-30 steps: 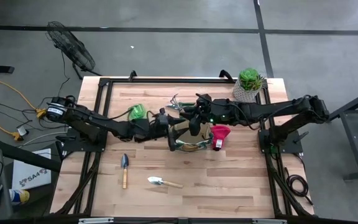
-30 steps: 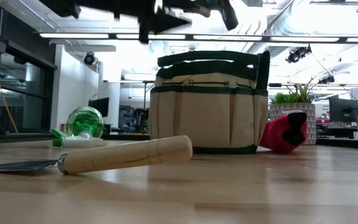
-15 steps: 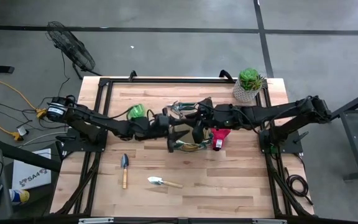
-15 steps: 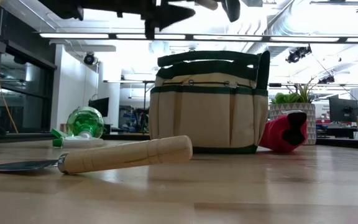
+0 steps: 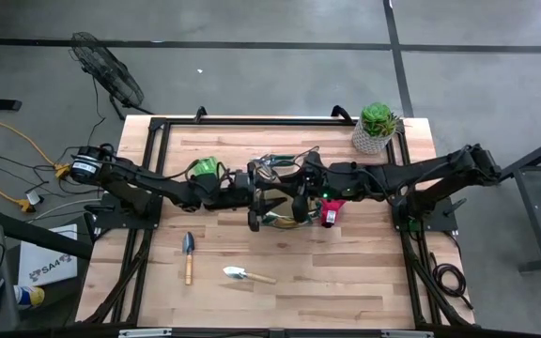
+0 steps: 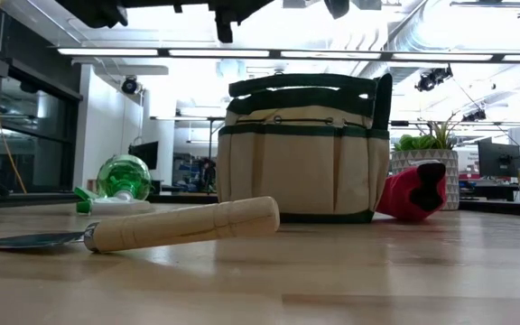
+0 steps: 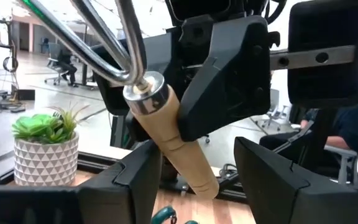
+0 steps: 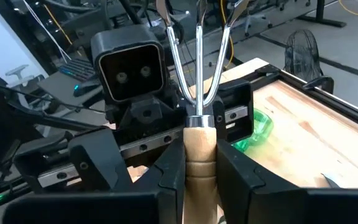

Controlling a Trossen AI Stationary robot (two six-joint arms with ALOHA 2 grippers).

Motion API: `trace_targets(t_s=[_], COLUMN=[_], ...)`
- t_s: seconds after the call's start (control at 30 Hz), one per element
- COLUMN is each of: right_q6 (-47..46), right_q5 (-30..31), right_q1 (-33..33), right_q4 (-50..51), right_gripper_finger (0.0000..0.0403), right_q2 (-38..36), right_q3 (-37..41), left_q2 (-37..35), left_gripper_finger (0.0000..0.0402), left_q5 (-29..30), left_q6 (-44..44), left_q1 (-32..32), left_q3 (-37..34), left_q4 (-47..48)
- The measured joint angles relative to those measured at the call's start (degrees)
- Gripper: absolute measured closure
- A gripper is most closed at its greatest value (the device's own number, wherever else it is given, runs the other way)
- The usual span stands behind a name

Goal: Pick & Place Garden tools in Gardening bag
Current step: Put the brown hand rake into the gardening bag

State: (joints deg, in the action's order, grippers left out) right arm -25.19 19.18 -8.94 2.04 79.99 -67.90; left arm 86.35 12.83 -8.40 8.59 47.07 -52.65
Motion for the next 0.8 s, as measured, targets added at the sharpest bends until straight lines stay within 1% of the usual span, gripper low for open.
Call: trace_targets(t_s=[0.13, 0.23, 0.33, 0.53, 0.6, 0.73, 0.8], right_q6=[0.02, 0.04, 0.04, 0.80, 1.07, 1.19, 1.27], right_q5=[0.00, 0.02, -0.02, -0.52, -0.75, -0.77, -0.76], right_q1=[-0.27, -0.27, -0.27, -0.29, -0.34, -0.80, -0.88], right_q4=[-0.66, -0.87, -1.70, -1.83, -1.90, -2.37, -2.94], right_gripper_finger=[0.0349, 0.0349, 0.0349, 0.0349, 0.0349, 0.0349, 0.0349], right_q2=[0.00, 0.00, 0.00, 0.00, -0.07, -0.07, -0.06], right_q3=[0.00, 0.00, 0.00, 0.00, -0.02, -0.04, -0.04], left_q2=[0.00, 0.00, 0.00, 0.00, 0.00, 0.00, 0.00], left_gripper_finger=[0.0207, 0.0218, 0.0245, 0.0316, 0.0331, 0.0330, 0.0322], left_q5=[0.49, 0.23, 0.28, 0.30, -0.04, -0.05, 0.00], left_q6=[-0.86, -0.88, -0.92, -1.87, -3.11, -4.00, -3.78], left_q1=[-0.01, -0.01, -0.01, -0.01, -0.01, -0.01, 0.03], left_q3=[0.02, 0.00, 0.00, 0.00, 0.00, 0.00, 0.00], left_q4=[-1.49, -1.98, -2.54, -2.95, -3.28, -3.43, -3.68])
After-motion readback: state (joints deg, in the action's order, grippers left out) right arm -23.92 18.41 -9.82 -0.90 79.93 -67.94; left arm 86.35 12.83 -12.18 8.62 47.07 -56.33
